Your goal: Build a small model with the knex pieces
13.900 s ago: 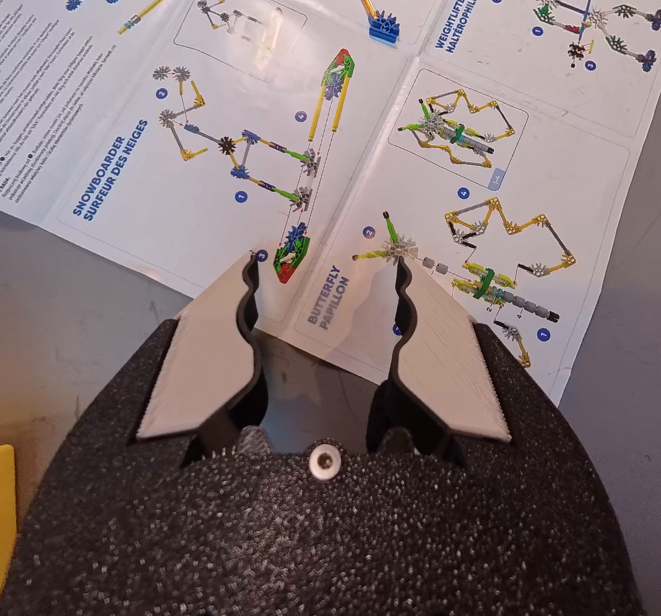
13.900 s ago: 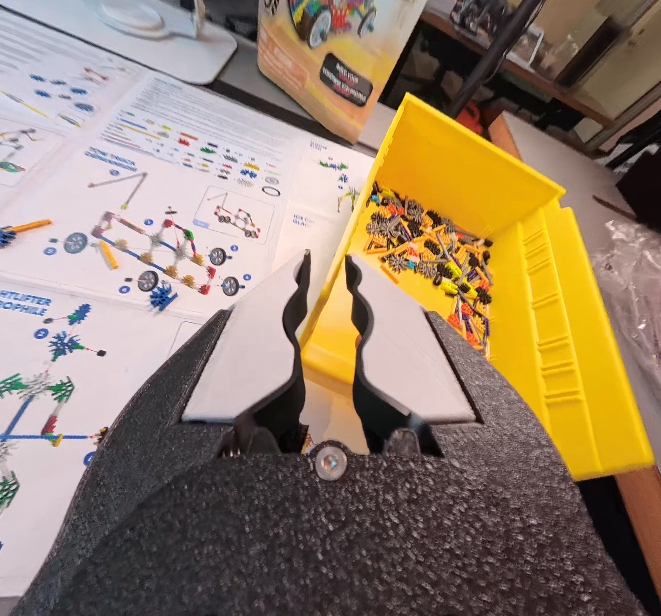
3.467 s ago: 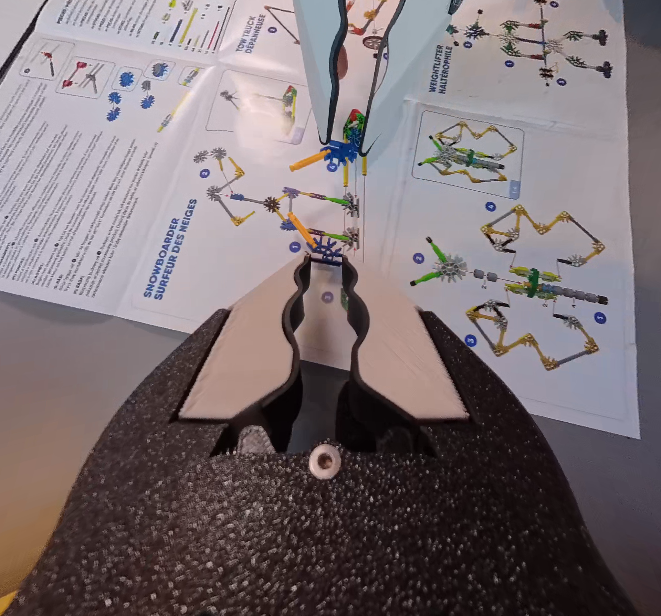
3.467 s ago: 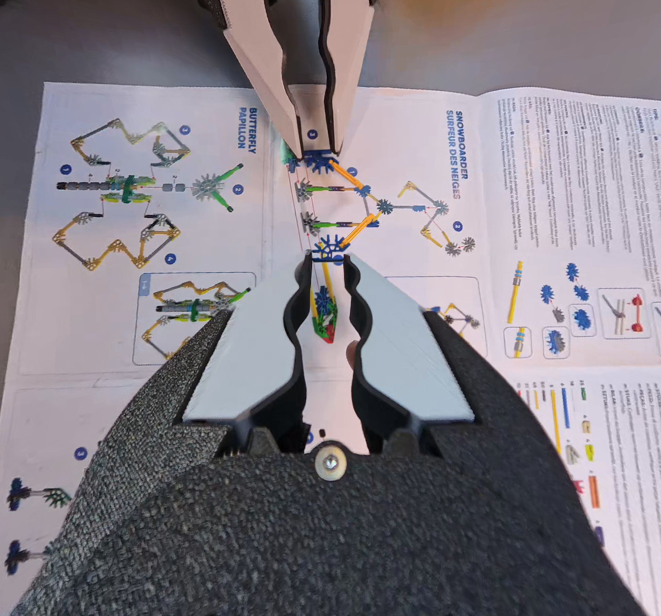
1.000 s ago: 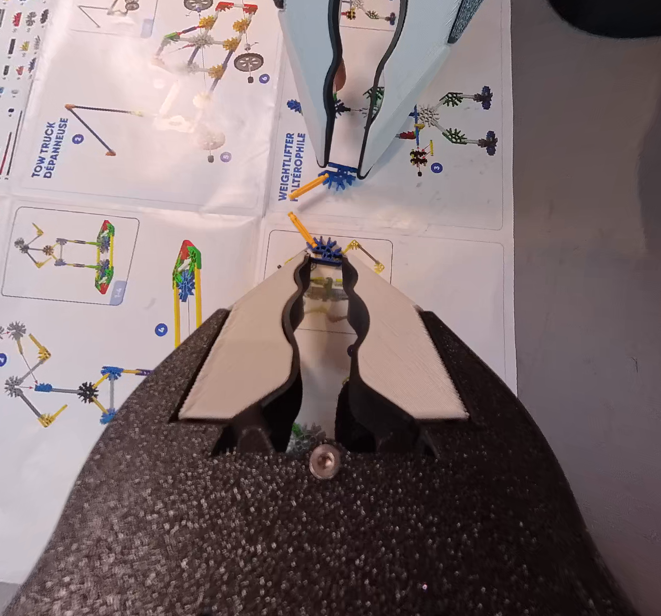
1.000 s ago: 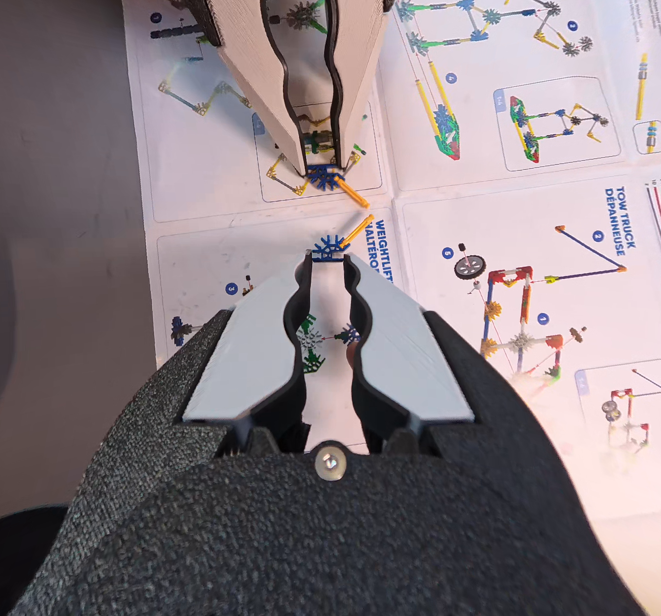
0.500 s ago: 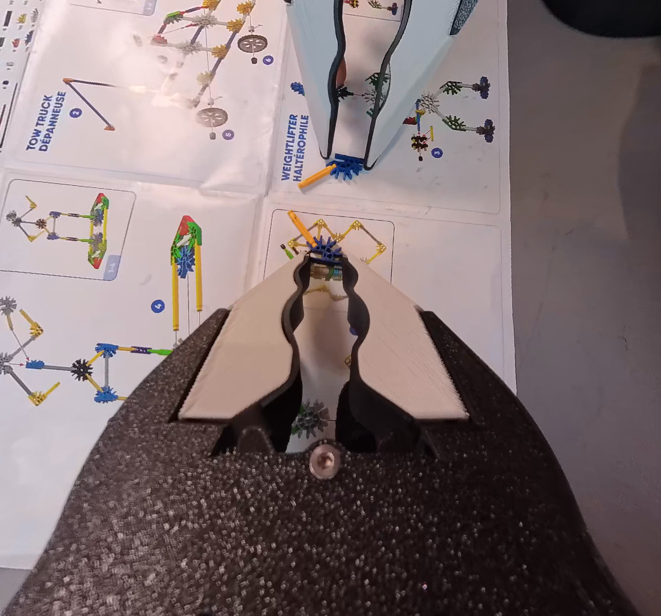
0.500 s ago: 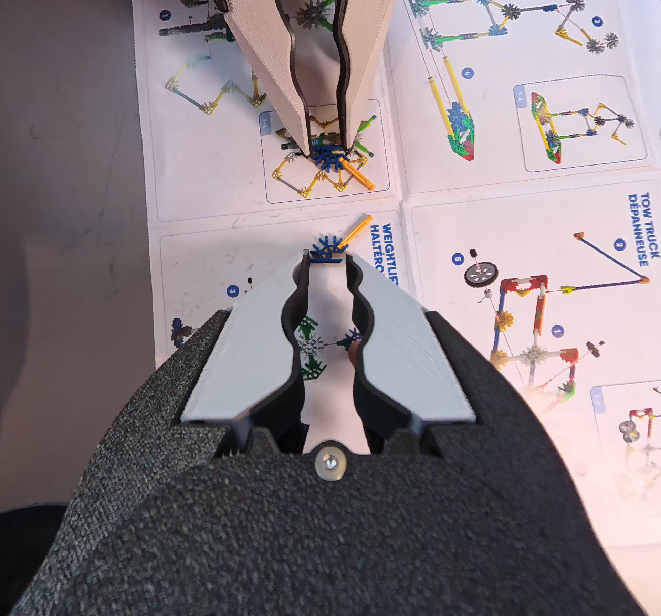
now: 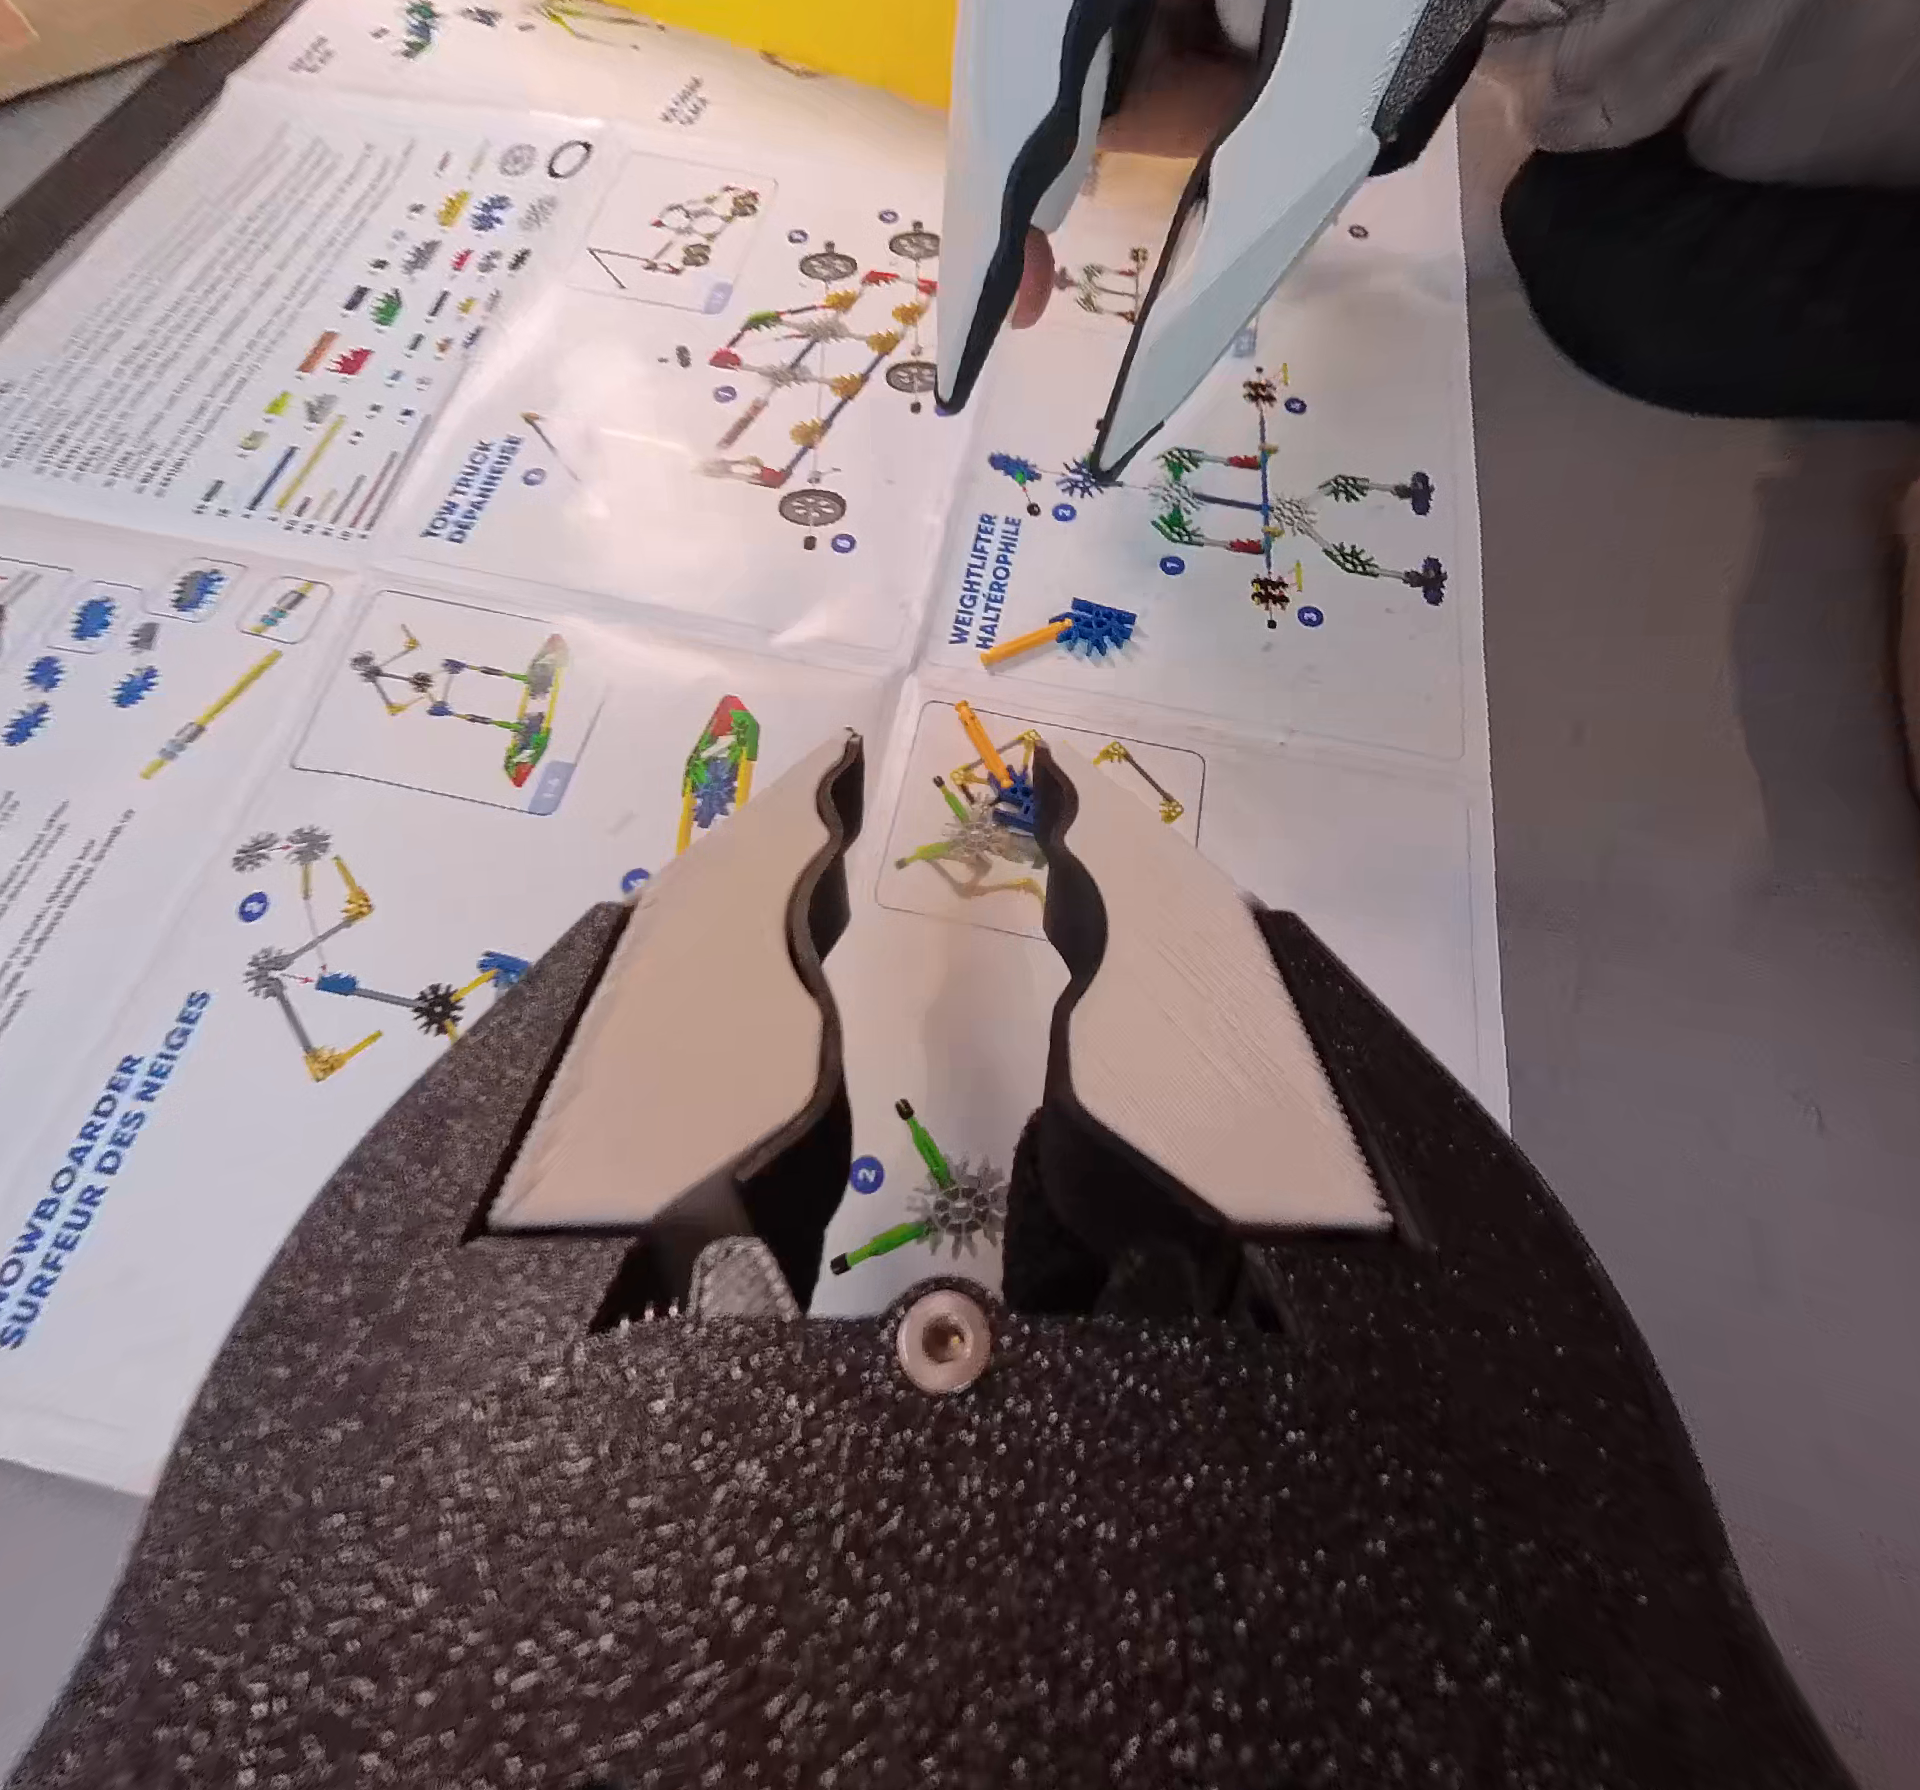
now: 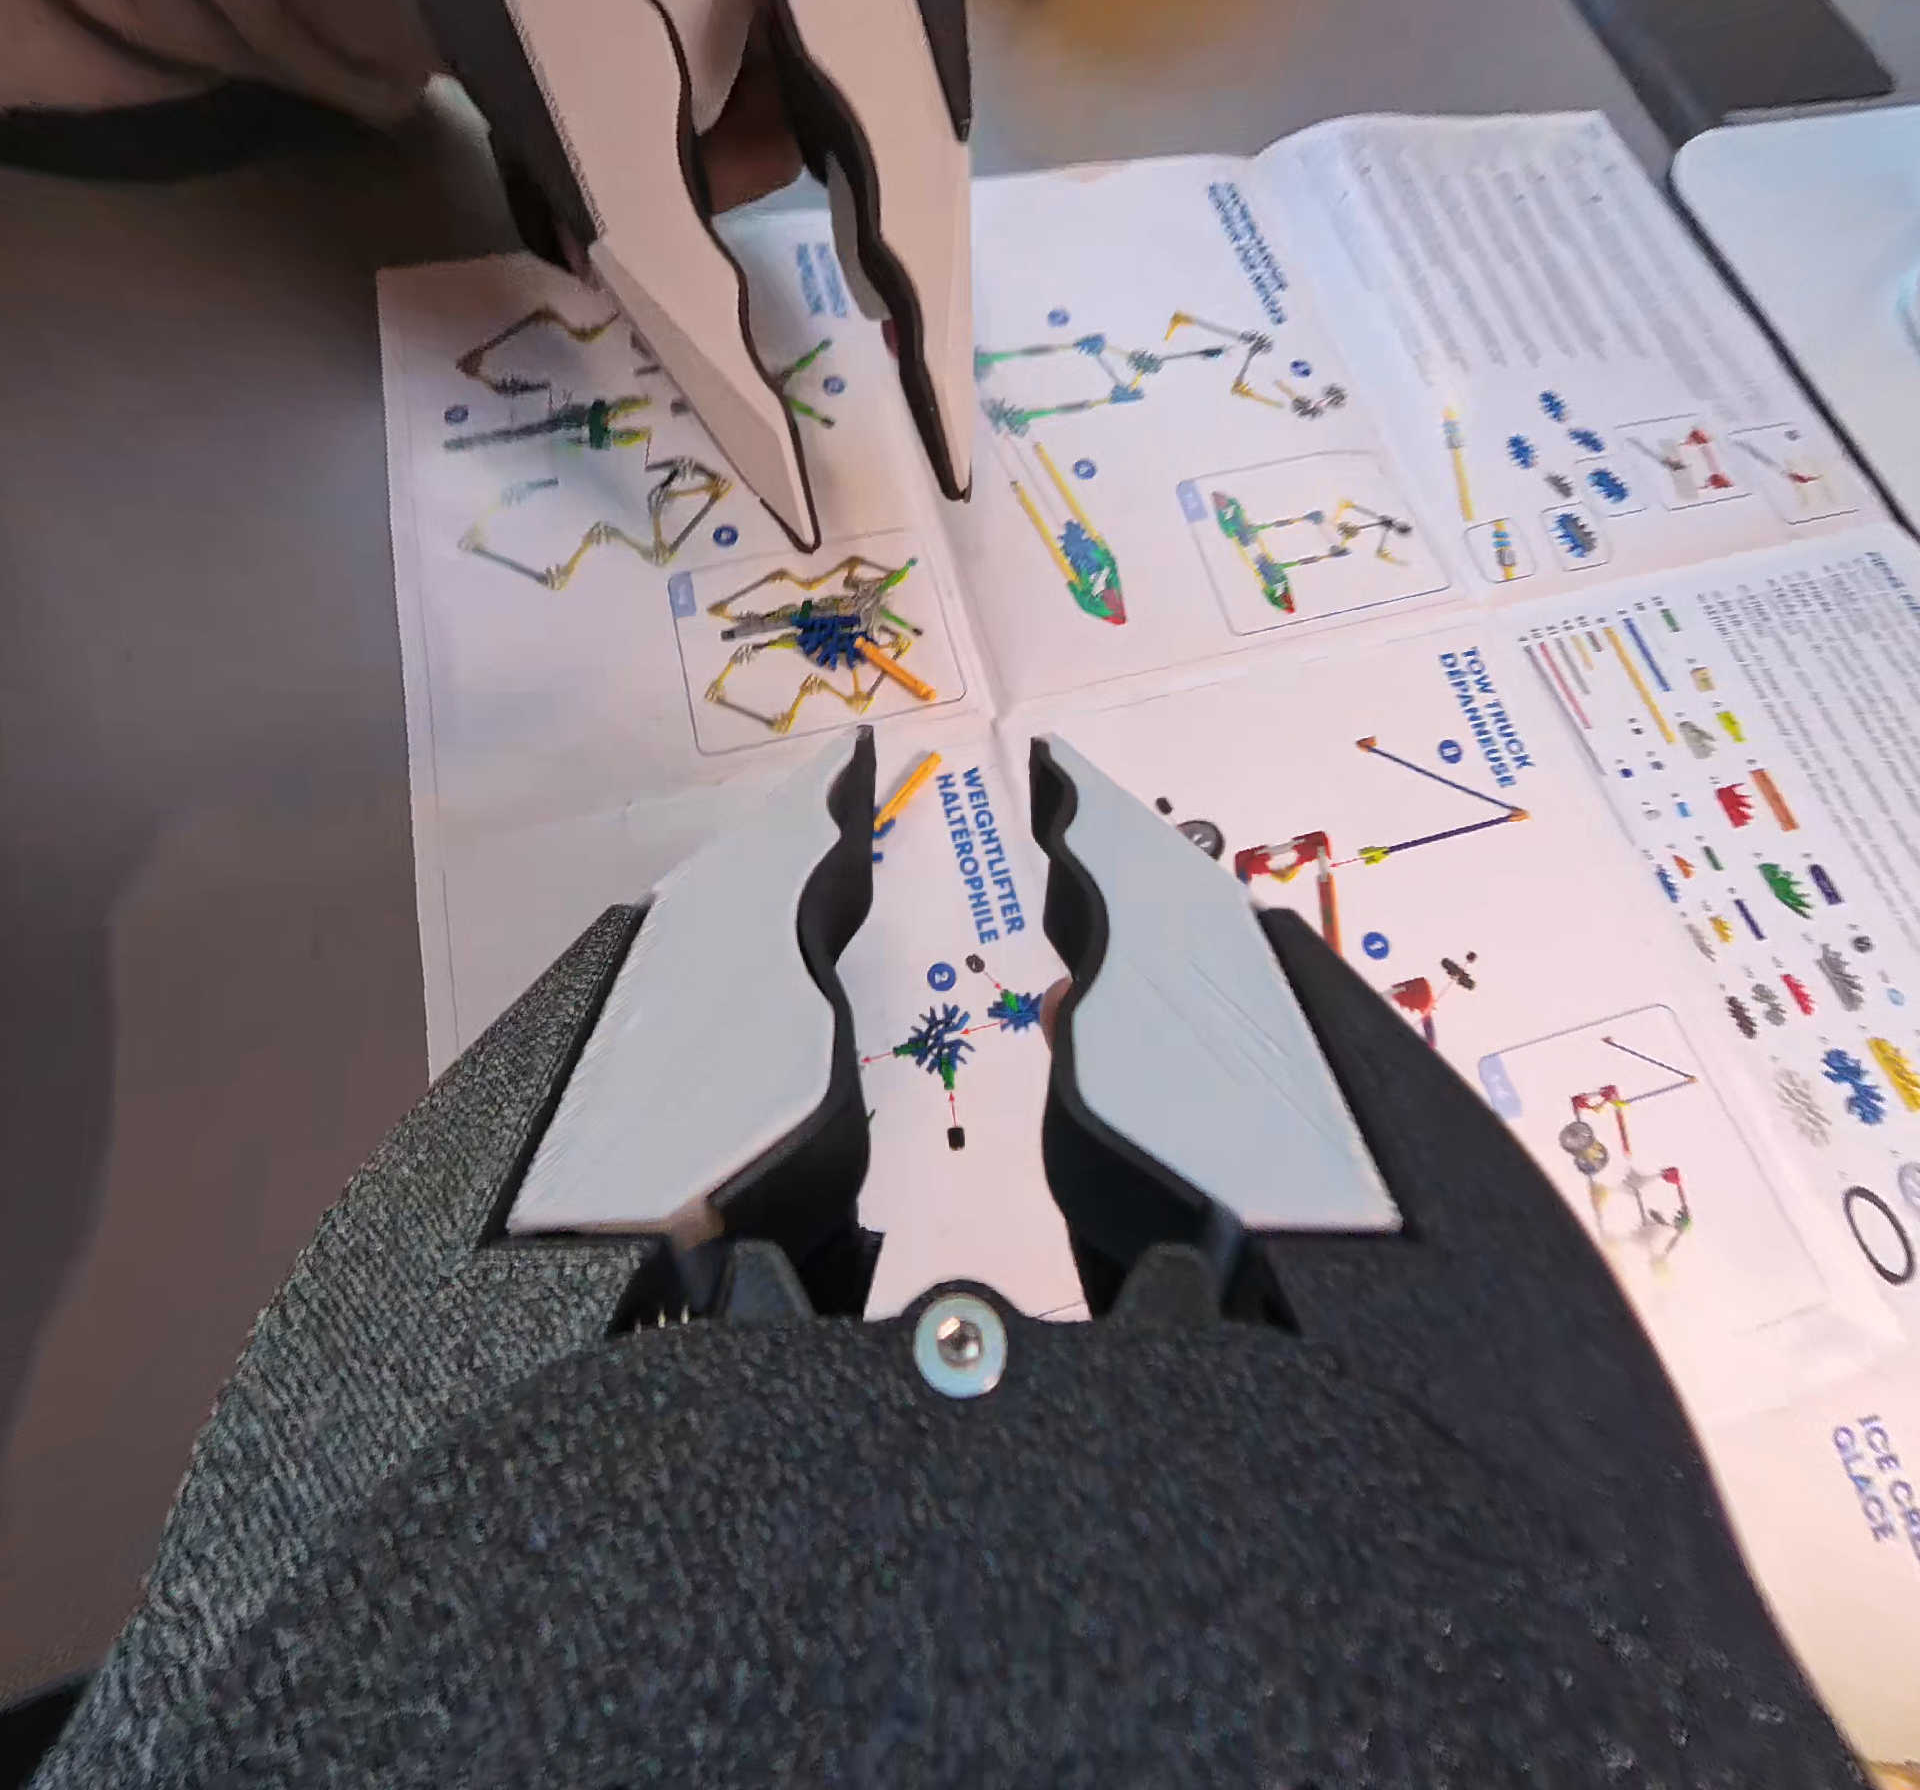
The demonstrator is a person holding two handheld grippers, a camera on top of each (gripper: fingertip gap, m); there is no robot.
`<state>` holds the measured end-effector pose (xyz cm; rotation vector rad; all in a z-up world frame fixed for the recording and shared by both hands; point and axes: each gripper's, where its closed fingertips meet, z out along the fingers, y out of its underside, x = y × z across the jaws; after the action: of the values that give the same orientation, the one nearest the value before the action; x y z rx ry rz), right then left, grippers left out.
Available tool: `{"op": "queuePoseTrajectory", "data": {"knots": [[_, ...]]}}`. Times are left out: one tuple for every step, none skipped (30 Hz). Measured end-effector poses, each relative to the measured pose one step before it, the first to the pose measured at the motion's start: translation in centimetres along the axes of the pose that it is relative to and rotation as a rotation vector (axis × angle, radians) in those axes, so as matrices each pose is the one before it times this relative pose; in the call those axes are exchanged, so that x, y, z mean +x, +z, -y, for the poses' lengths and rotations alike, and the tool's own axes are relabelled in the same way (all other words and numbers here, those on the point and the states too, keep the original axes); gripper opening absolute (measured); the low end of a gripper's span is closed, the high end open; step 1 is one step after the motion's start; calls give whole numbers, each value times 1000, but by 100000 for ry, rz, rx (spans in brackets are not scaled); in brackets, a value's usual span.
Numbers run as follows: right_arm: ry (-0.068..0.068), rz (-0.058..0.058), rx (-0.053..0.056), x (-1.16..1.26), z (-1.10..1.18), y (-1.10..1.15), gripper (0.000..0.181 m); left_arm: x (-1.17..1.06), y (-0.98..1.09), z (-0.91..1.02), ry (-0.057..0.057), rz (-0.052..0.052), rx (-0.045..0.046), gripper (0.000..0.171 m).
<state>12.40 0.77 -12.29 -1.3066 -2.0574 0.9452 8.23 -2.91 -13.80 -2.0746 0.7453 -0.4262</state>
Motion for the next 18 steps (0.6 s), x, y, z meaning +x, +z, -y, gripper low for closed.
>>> {"op": "queuePoseTrajectory", "data": {"knots": [[1600,-2947,3962,471,774,-399,30,-406,-433,385,-347,2399,2439,34],[1724,-2984,3590,446,725,-361,32,-446,-497,431,-592,2595,2721,34],[1606,-2633,3152,343,641,-328,36,-521,-570,480,-885,2914,3015,35],[1517,-3008,2869,338,570,-294,38,-592,-625,463,-1220,3247,2965,35],[1621,-3382,2662,355,482,-274,39,-689,-658,434,-1468,3598,2870,35],[2113,-3175,2604,255,396,-237,40,-742,-686,421,-1631,3892,2978,35],[2732,-2309,2429,90,276,-213,40,-728,-663,353,-1886,3753,2846,35],[2966,-2034,2155,31,129,-155,40,-764,-604,224,-2122,3873,2413,35],[3068,-2422,1514,121,-87,-74,40,-784,-516,47,-1959,3939,1877,34],[2811,-2239,488,157,-328,53,40,-758,-424,-172,-1701,3646,1023,35],[2302,-2392,-527,234,-523,187,40,-831,-306,-446,-1881,3849,-133,35],[1886,-3511,-758,418,-524,267,39,-907,-184,-657,-2398,3959,-992,34],[1076,-2927,-580,319,-379,301,39,-858,-81,-703,-3224,3236,-917,34],[116,-2631,474,239,-120,304,38,-685,9,-577,-4050,1683,-61,34],[-656,-3125,1571,308,55,295,37,-474,109,-453,-4130,31,228,34],[-420,-2386,1708,192,78,287,36,-435,147,-372,-3458,-85,-714,34],[537,-668,1343,-48,48,246,35,-413,71,-91,-1671,565,-607,35],[981,98,1201,-178,38,155,35,-302,-66,240,654,910,1211,34]]}}
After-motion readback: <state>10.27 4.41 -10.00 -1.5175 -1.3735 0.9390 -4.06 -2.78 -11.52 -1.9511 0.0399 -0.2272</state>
